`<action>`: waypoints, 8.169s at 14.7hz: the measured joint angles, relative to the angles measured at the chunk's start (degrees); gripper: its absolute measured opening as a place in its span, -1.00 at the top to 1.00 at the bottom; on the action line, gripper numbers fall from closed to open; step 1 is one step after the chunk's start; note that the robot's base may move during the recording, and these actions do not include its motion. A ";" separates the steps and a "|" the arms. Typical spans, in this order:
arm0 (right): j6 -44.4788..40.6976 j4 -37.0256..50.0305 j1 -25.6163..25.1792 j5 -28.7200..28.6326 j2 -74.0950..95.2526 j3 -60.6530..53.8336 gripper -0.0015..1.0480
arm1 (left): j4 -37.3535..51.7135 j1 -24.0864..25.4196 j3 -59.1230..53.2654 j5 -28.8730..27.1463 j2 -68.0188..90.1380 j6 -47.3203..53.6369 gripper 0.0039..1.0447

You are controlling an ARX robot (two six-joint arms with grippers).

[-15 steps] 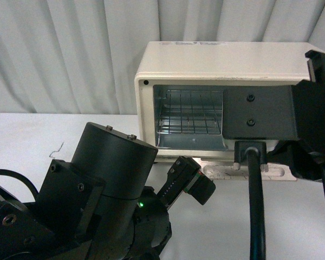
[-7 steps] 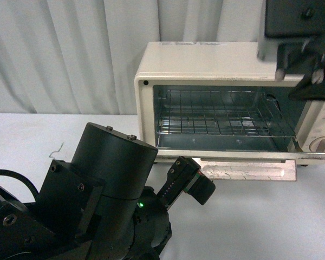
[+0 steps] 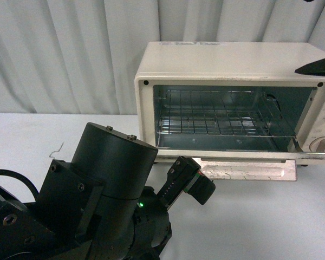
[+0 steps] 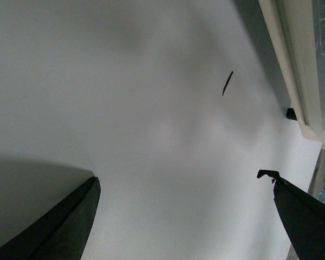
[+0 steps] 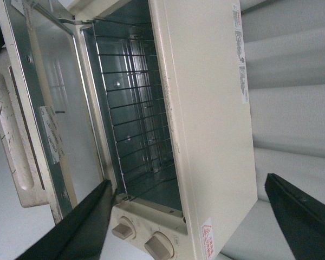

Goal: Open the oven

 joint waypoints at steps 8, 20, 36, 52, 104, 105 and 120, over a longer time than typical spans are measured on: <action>42.71 46.58 -2.97 18.82 -9.60 -25.73 -0.13 | -0.02 0.00 0.00 0.11 0.00 0.00 -0.88; 69.92 48.24 -18.10 4.04 -39.54 -54.03 0.96 | 0.00 0.00 0.00 -0.20 0.00 0.02 -0.88; 69.92 27.80 -17.94 4.09 -64.87 -58.03 0.96 | -0.02 0.04 0.02 -0.11 0.00 0.02 -0.88; 69.94 15.69 -17.94 4.07 -76.52 -58.01 -0.86 | -0.07 0.04 0.02 -0.13 0.00 0.02 -0.88; 69.94 15.69 -17.94 4.07 -76.50 -58.01 -0.87 | -18.51 33.53 -42.27 -5.86 -101.98 71.06 0.97; 69.94 15.69 -17.94 4.07 -76.50 -58.01 -0.87 | -19.91 33.53 -42.27 -5.86 -103.34 71.06 0.97; 69.94 15.69 -17.94 4.07 -76.50 -58.01 -0.87 | -35.19 33.57 -42.23 -5.84 -117.98 71.06 -0.63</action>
